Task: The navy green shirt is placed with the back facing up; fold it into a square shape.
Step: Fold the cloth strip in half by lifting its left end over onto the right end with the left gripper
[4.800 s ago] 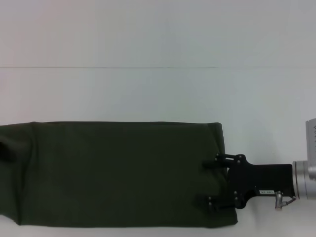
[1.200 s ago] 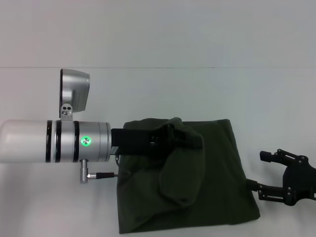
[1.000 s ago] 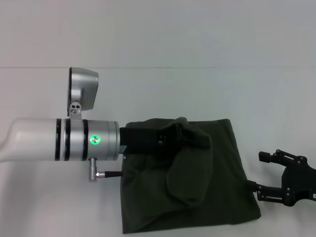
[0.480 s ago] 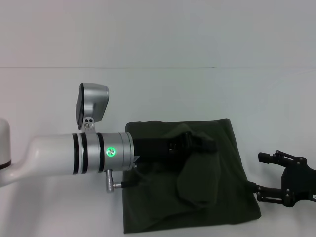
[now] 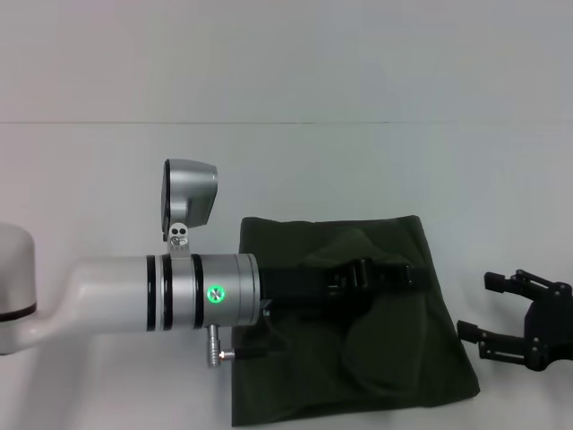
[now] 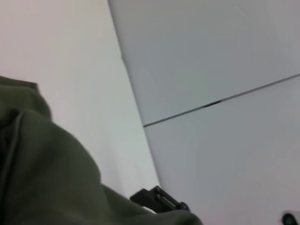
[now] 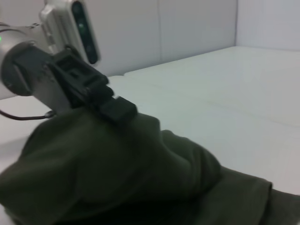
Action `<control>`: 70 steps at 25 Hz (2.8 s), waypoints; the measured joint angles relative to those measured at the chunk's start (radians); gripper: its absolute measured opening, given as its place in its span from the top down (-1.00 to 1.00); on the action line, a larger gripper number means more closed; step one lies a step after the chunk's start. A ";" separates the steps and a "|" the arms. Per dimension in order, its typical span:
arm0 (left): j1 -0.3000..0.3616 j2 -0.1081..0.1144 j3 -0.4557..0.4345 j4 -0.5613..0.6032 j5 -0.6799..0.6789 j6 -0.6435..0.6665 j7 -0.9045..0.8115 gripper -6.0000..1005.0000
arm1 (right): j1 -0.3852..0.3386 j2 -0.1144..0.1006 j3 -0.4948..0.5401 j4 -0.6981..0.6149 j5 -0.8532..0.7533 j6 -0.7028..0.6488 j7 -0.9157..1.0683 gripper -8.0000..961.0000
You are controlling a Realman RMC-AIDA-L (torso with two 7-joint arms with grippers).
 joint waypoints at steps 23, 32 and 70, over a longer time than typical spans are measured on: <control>-0.014 0.001 0.032 -0.026 -0.026 -0.060 0.028 -0.83 | -0.009 0.001 0.053 0.000 0.001 0.014 -0.002 -0.91; -0.089 0.005 0.225 0.094 -0.017 -0.041 -0.144 -0.84 | -0.007 0.001 0.053 0.004 0.001 0.020 -0.003 -0.91; -0.315 0.002 0.691 0.325 -0.019 -0.048 -0.332 -0.84 | -0.033 -0.001 0.089 -0.003 0.001 0.038 -0.003 -0.91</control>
